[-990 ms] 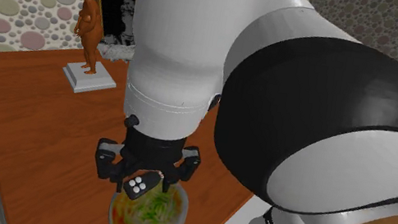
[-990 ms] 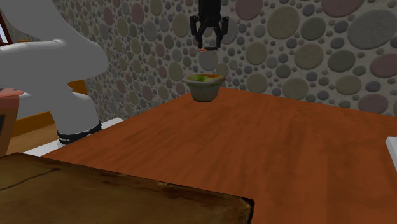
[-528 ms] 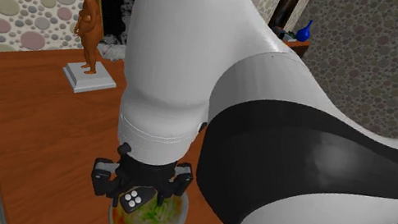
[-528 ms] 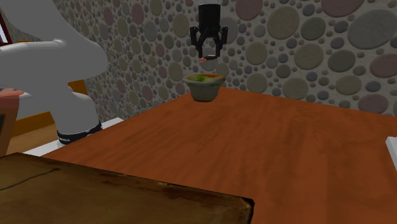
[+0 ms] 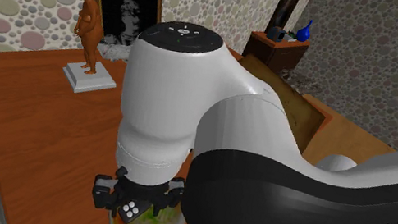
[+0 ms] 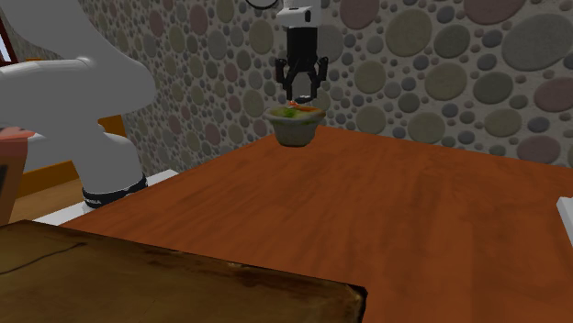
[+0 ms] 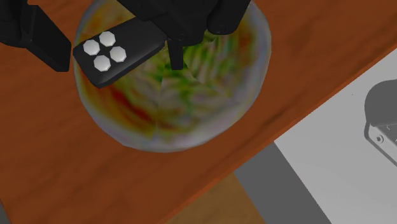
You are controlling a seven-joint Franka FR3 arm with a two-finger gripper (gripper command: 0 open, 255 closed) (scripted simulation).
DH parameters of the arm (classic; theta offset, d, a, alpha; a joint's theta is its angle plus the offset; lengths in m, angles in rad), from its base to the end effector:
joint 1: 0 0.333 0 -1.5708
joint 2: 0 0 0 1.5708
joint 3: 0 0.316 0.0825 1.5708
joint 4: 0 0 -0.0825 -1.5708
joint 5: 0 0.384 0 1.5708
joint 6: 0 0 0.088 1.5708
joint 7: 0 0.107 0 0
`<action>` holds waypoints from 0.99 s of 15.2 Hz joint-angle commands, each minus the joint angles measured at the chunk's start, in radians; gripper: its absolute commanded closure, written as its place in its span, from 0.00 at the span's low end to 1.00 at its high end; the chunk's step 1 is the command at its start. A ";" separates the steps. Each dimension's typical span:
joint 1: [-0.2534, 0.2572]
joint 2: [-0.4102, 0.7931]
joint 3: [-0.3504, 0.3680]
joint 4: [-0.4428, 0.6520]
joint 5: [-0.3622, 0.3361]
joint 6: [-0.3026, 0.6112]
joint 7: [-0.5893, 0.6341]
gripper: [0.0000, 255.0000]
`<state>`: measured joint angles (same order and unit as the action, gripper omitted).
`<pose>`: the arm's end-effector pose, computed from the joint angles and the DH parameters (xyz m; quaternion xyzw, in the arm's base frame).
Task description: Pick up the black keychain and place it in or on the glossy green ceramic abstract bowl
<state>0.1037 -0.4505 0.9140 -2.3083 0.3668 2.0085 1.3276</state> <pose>0.2081 0.4149 0.4467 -0.9666 0.2561 -0.0123 0.0028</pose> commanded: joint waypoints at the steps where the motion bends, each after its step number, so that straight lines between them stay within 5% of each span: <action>1: -0.001 0.004 0.006 -0.009 0.001 0.014 0.001 1.00; 8: -0.001 0.004 0.006 -0.009 0.000 0.014 0.001 1.00; 9: -0.001 0.004 0.006 -0.009 0.000 0.014 0.001 0.00; 15: 0.003 -0.009 -0.010 0.015 0.000 -0.023 -0.001 0.00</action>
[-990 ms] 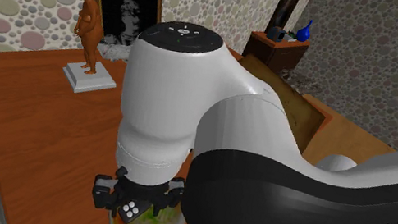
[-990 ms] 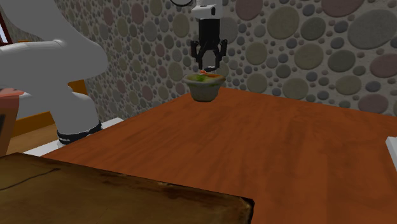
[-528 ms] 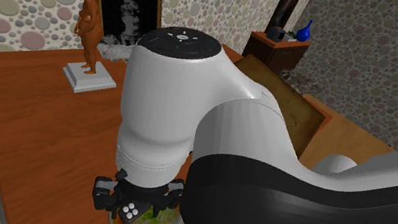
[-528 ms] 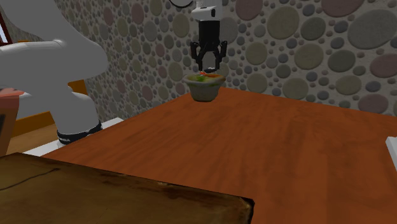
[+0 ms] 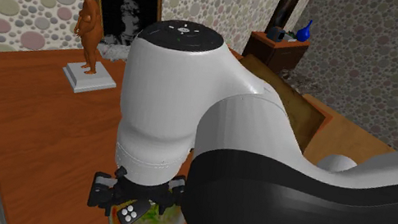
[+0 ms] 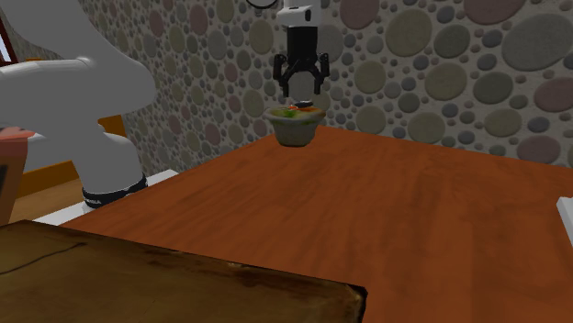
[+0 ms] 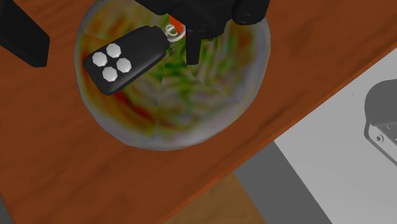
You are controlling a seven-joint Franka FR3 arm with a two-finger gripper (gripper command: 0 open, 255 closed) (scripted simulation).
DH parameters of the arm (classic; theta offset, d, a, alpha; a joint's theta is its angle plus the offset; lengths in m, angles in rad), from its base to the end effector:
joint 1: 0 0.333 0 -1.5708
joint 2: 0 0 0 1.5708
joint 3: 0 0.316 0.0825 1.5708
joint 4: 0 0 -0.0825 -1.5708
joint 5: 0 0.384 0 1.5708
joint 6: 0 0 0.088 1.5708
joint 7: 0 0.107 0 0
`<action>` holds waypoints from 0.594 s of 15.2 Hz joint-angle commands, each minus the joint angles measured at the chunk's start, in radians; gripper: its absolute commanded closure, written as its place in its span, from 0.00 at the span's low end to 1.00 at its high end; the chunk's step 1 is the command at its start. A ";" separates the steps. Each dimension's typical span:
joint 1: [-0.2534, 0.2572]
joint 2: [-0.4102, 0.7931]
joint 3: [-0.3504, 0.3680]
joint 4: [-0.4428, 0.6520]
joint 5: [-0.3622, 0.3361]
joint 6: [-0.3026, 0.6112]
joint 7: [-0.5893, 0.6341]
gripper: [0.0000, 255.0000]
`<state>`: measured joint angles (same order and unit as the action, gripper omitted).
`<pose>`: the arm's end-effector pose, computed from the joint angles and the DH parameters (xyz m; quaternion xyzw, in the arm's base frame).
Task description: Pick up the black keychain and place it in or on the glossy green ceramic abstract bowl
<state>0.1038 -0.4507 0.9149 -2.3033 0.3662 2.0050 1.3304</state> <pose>0.2074 0.4161 0.4485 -0.9666 0.2561 -0.0126 0.0032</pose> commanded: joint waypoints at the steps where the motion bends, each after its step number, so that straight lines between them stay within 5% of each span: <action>1: 0.007 -0.020 -0.026 0.034 -0.001 -0.055 -0.006 0.00; 3: 0.010 -0.035 -0.051 0.081 -0.005 -0.117 -0.007 0.00; 9: 0.011 -0.035 -0.051 0.081 -0.006 -0.117 -0.007 0.00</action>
<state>0.1144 -0.4853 0.8640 -2.2224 0.3606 1.8883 1.3236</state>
